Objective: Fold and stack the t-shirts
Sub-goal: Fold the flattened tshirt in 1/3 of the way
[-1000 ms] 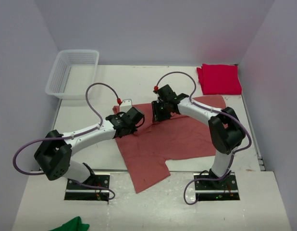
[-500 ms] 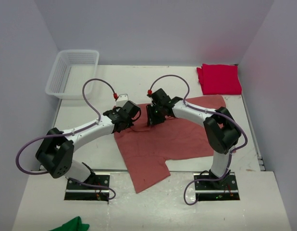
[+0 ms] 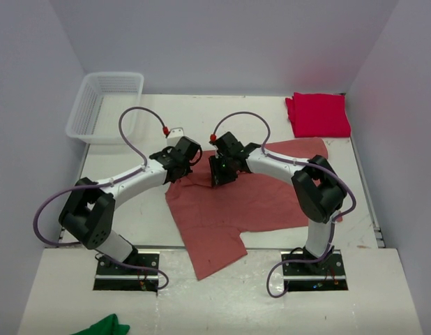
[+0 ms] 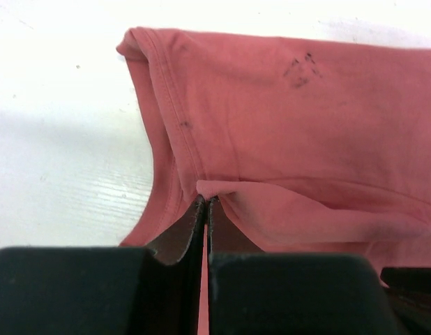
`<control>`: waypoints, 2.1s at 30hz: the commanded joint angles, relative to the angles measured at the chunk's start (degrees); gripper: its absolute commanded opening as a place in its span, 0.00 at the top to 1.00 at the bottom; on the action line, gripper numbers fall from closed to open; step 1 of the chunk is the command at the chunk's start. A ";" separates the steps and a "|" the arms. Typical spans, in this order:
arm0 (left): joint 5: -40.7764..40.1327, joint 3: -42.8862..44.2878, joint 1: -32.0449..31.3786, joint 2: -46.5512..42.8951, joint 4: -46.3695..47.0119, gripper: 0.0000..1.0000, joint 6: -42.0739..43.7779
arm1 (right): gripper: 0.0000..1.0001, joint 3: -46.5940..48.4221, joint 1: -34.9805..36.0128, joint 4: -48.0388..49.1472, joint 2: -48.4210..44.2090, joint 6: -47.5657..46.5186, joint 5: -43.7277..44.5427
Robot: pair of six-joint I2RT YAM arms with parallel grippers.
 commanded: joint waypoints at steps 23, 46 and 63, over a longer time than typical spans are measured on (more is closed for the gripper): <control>1.85 2.32 4.04 2.74 6.46 1.00 3.96 | 0.66 7.37 0.50 -1.60 6.65 -0.36 0.37; 3.70 -1.11 5.09 -0.86 8.57 1.00 4.84 | 0.90 8.60 0.58 -2.30 9.20 0.08 0.81; 9.40 -5.85 4.74 -4.64 8.66 1.00 4.31 | 1.00 2.46 0.58 -8.89 -6.53 -2.99 6.09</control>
